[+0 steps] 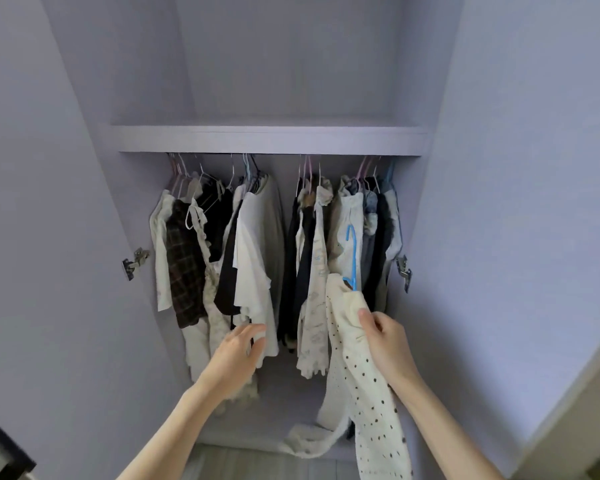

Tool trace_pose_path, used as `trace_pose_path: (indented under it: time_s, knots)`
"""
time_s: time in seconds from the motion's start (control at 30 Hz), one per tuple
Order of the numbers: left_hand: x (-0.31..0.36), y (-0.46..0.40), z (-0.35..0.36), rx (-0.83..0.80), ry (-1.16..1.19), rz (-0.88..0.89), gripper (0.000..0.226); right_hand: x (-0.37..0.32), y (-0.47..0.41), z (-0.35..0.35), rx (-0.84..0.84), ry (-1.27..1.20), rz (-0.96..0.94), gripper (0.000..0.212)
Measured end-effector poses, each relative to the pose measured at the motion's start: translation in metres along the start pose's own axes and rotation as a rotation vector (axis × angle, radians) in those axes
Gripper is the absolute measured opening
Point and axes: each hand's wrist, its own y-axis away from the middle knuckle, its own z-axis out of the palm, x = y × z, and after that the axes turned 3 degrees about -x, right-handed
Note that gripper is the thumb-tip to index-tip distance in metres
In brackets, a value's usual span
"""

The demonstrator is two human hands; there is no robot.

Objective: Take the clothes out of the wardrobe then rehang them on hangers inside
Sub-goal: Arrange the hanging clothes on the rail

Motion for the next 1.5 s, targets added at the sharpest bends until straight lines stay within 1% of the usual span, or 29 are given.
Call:
trace_pose_path:
  time_s: [0.1, 0.17, 0.27, 0.37, 0.47, 0.63, 0.77, 0.87, 1.0, 1.07, 1.13, 1.23, 1.37, 1.5]
  knots:
    - [0.005, -0.018, 0.007, 0.019, -0.009, 0.019, 0.035, -0.007, -0.025, 0.001, 0.021, -0.078, -0.002, 0.041]
    - [0.004, -0.031, 0.010, 0.001, -0.015, 0.021, 0.035, -0.012, -0.044, 0.003, 0.032, -0.113, 0.008, 0.042]
    - [0.003, -0.055, 0.009, -0.011, 0.000, 0.011, 0.035, -0.019, -0.075, 0.009, 0.035, -0.137, 0.000, 0.041]
    - [0.000, -0.087, 0.004, 0.011, -0.013, 0.045, 0.035, -0.024, -0.109, 0.017, 0.039, -0.140, -0.009, 0.041]
    - [-0.007, -0.127, 0.003, 0.046, -0.011, 0.092, 0.036, -0.027, -0.149, 0.026, 0.065, -0.114, -0.004, 0.042]
    - [-0.023, -0.200, 0.008, 0.018, 0.006, 0.137, 0.036, -0.026, -0.231, 0.042, 0.118, -0.071, 0.025, 0.041]
    - [-0.026, -0.258, 0.007, 0.048, -0.017, 0.194, 0.038, -0.032, -0.293, 0.054, 0.186, -0.003, 0.000, 0.043]
    - [-0.014, -0.299, 0.008, 0.079, 0.001, 0.262, 0.038, -0.025, -0.329, 0.061, 0.232, 0.104, -0.008, 0.043]
    - [0.017, -0.326, 0.021, 0.040, 0.103, 0.410, 0.038, -0.006, -0.361, 0.064, 0.237, 0.168, -0.010, 0.044]
    - [0.030, -0.335, 0.027, 0.023, 0.167, 0.455, 0.039, -0.003, -0.377, 0.065, 0.240, 0.176, -0.018, 0.045]
    - [0.042, -0.344, 0.030, -0.028, 0.213, 0.454, 0.041, -0.005, -0.394, 0.064, 0.242, 0.160, -0.043, 0.045]
    - [0.058, -0.355, 0.038, -0.085, 0.273, 0.462, 0.055, -0.012, -0.418, 0.060, 0.260, 0.116, -0.076, 0.045]
    - [0.072, -0.367, 0.044, -0.082, 0.286, 0.397, 0.045, -0.018, -0.444, 0.051, 0.276, 0.046, -0.108, 0.046]
    - [0.078, -0.380, 0.043, -0.062, 0.320, 0.354, 0.049, -0.016, -0.472, 0.048, 0.273, 0.044, -0.053, 0.044]
